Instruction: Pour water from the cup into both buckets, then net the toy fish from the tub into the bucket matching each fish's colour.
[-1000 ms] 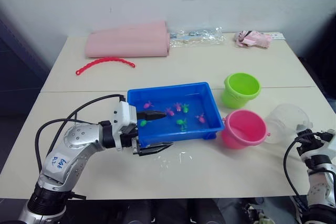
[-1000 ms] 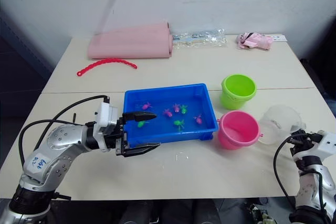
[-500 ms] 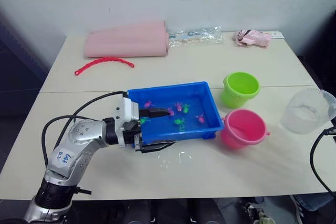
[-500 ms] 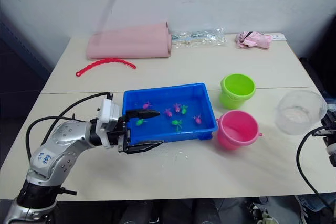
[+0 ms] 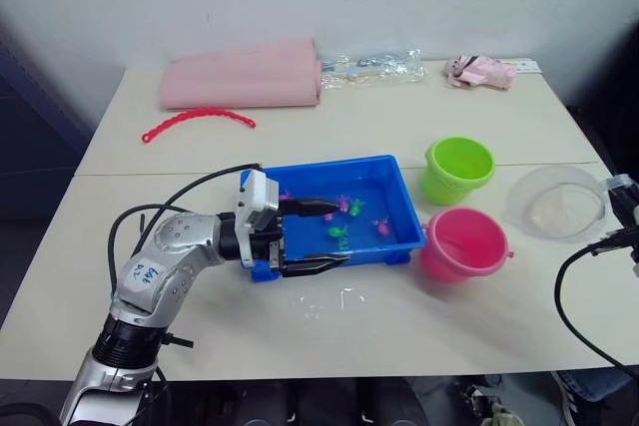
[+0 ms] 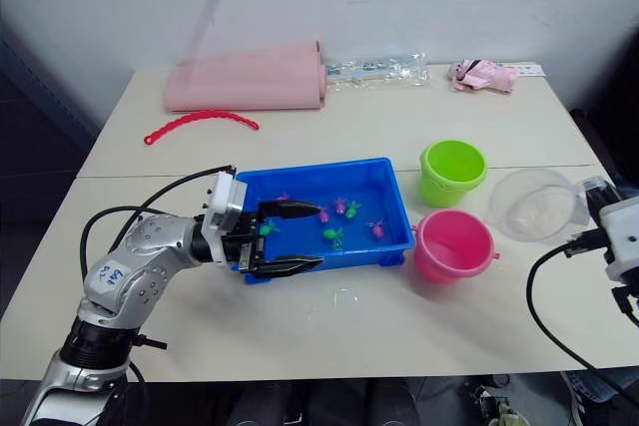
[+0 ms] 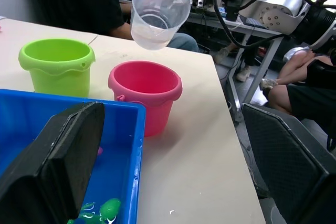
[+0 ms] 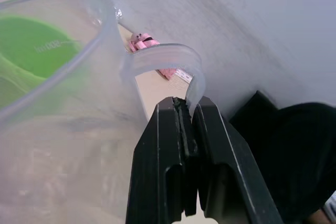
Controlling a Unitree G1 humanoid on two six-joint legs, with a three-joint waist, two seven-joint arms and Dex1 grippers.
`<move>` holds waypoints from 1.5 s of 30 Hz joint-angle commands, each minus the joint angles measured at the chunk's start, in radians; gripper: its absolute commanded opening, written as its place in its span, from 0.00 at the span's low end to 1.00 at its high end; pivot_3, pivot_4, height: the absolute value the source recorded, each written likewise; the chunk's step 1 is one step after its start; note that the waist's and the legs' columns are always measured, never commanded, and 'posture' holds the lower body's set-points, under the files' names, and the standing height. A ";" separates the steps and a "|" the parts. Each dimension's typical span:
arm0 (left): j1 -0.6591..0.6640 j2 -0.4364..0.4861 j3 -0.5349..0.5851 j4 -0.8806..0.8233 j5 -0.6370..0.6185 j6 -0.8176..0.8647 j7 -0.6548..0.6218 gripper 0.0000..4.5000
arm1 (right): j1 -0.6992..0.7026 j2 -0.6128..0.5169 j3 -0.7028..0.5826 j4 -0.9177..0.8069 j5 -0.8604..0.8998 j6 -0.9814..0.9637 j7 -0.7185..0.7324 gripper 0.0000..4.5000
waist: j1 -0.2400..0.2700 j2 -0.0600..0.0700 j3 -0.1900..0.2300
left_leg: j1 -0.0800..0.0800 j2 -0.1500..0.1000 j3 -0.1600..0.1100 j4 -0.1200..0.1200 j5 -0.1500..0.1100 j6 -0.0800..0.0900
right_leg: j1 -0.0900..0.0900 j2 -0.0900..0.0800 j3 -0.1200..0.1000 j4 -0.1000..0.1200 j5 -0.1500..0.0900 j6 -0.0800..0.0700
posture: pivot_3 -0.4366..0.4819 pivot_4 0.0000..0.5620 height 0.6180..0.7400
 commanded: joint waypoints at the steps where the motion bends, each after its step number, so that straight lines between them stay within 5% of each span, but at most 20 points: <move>1: -0.025 -0.012 -0.007 0.009 0.011 -0.024 -0.019 1.00 | -0.008 -0.036 0.006 -0.038 -0.106 -0.111 -0.032 0.01 | 0.000 0.000 0.000 | 0.000 0.000 0.000 0.000 0.000 0.000 | 0.000 0.000 0.000 0.000 0.000 0.000 | 0.48 0.27 1.00; 30: -0.018 -0.074 -0.034 0.023 0.085 -0.100 -0.026 1.00 | -0.028 -0.052 0.069 0.078 -0.496 -0.392 -0.257 0.01 | -0.002 -0.001 0.001 | 0.000 0.000 0.001 0.001 0.003 -0.001 | 0.000 0.000 0.000 0.001 0.000 0.000 | 0.48 0.27 1.00; 35: -0.018 -0.070 -0.030 0.022 0.084 -0.097 -0.025 1.00 | -0.029 -0.021 0.069 0.094 -0.421 -0.359 -0.248 0.01 | -0.002 -0.001 0.001 | 0.000 0.000 0.000 0.001 0.003 -0.001 | 0.000 0.000 0.000 0.001 0.000 0.000 | 0.48 0.27 1.00; 45: -0.008 -0.047 0.002 0.022 0.072 -0.086 -0.027 1.00 | -0.037 0.080 0.014 0.070 0.065 -0.102 -0.094 0.01 | -0.002 -0.001 0.001 | 0.000 0.000 -0.002 0.003 0.003 0.000 | 0.002 0.000 0.000 0.001 0.000 0.000 | 0.48 0.27 1.00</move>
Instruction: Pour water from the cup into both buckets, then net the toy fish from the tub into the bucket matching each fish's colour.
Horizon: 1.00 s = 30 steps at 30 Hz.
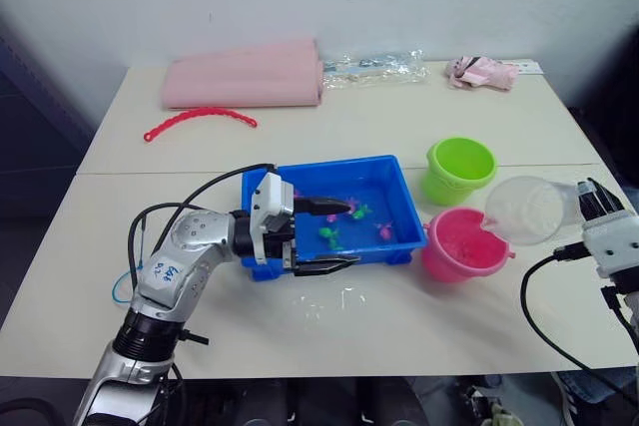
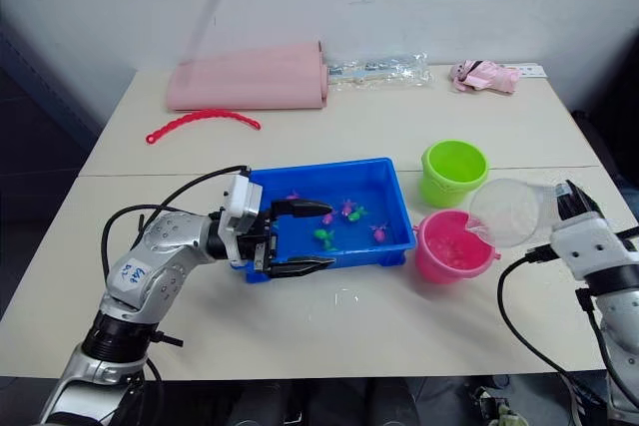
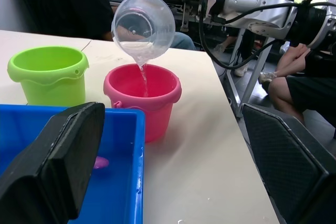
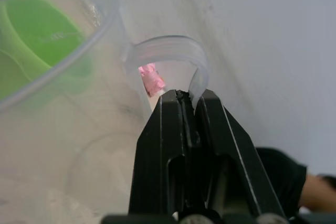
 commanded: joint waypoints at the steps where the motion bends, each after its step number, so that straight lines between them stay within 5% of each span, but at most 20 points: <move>1: 0.004 0.014 0.035 -0.032 -0.021 0.000 0.003 1.00 | -0.006 -0.003 -0.091 -0.052 0.149 0.089 0.019 0.01 | 0.000 0.000 0.000 | 0.000 0.000 0.000 0.000 0.000 0.000 | 0.000 0.000 0.000 0.000 0.000 0.000 | 0.48 0.27 1.00; 6: -0.006 0.002 0.092 -0.039 -0.071 0.108 0.096 1.00 | -0.067 -0.016 -0.126 -0.073 0.286 0.261 0.019 0.01 | 0.000 0.000 0.000 | 0.000 0.000 -0.001 0.001 0.000 0.001 | 0.000 -0.001 0.000 0.000 0.000 0.000 | 0.48 0.27 1.00; 14: -0.093 -0.041 0.162 0.007 -0.068 0.136 0.230 1.00 | -0.338 -0.072 -0.041 0.081 0.229 0.437 -0.067 0.01 | -0.002 0.000 0.000 | -0.001 0.000 -0.001 0.005 -0.001 0.001 | 0.000 0.000 0.000 0.002 0.000 0.000 | 0.48 0.27 1.00; 30: -0.181 -0.056 0.102 0.136 0.068 0.022 0.228 1.00 | -0.660 -0.203 0.285 0.576 -0.174 0.067 -0.175 0.01 | -0.002 -0.001 0.000 | -0.007 0.000 0.006 0.007 -0.001 0.002 | -0.009 0.000 -0.002 0.005 0.001 0.001 | 0.48 0.27 1.00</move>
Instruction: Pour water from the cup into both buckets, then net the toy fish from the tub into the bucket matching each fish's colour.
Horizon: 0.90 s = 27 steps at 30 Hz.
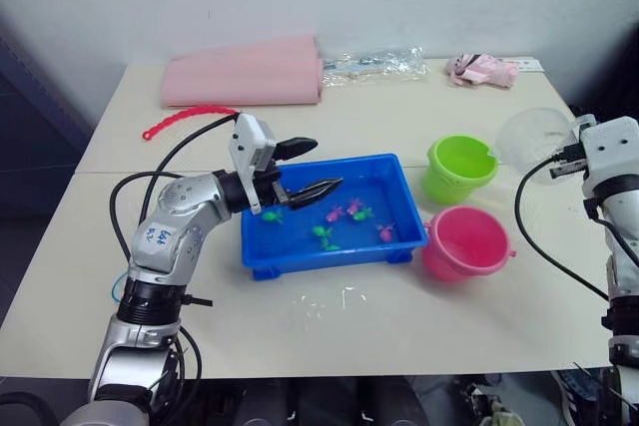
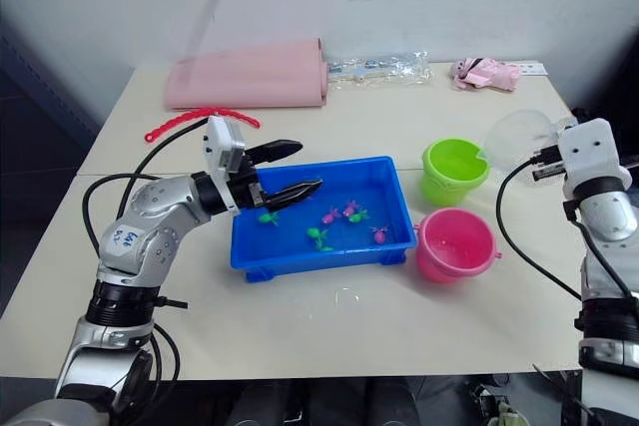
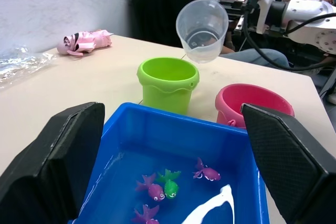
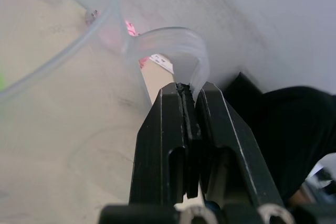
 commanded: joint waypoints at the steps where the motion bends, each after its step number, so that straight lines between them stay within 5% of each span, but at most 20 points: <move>1: -0.014 -0.009 -0.011 -0.007 0.014 -0.027 -0.006 1.00 | -0.050 -0.041 0.036 0.036 -0.063 -0.090 -0.035 0.01 | -0.001 0.000 0.000 | 0.000 0.000 0.000 0.000 0.000 0.000 | 0.000 0.000 0.000 0.000 0.000 0.000 | 0.48 0.27 1.00; 27: 0.047 -0.010 -0.014 -0.018 0.056 -0.088 -0.003 1.00 | -0.279 -0.111 0.302 0.232 -0.390 -0.305 -0.195 0.01 | -0.003 -0.001 0.000 | -0.001 0.001 0.003 0.002 0.000 0.000 | -0.004 0.000 0.003 0.004 0.000 0.000 | 0.48 0.27 1.00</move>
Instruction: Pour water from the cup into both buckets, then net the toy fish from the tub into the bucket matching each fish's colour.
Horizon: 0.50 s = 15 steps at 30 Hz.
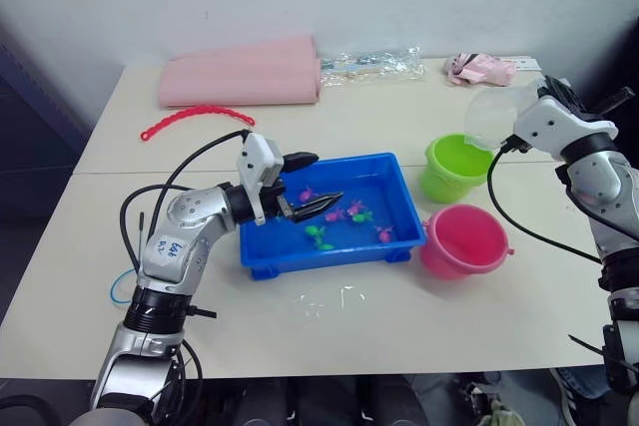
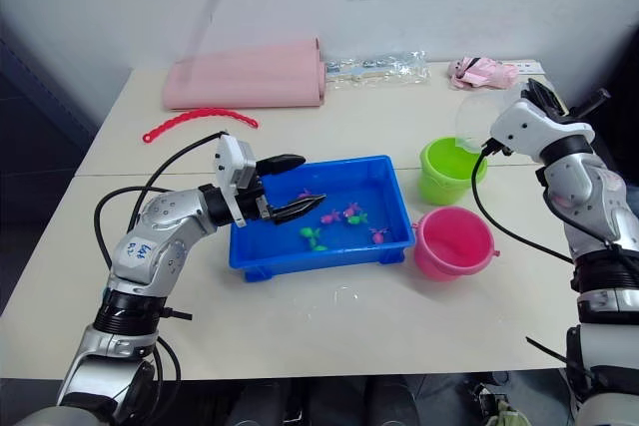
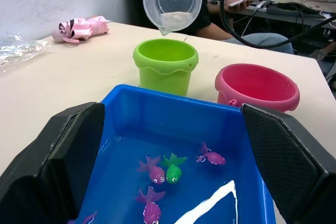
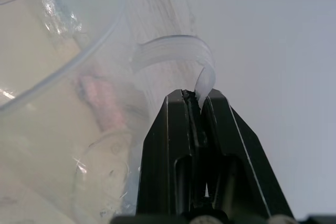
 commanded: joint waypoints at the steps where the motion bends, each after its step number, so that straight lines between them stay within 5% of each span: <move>1: -0.001 0.005 0.019 -0.042 -0.006 -0.016 -0.001 1.00 | -0.040 -0.045 0.012 0.014 -0.036 -0.046 -0.031 0.01 | 0.000 0.000 0.000 | 0.000 0.000 0.000 0.000 0.000 0.000 | 0.000 0.000 0.000 0.000 0.000 0.000 | 0.48 0.27 1.00; 15: 0.009 0.002 0.028 -0.053 -0.006 -0.015 0.015 1.00 | -0.072 -0.116 0.075 0.047 -0.156 -0.127 -0.126 0.01 | -0.001 0.000 0.000 | 0.000 0.000 0.000 0.000 0.000 0.000 | 0.000 0.000 0.000 0.000 0.000 0.000 | 0.48 0.27 1.00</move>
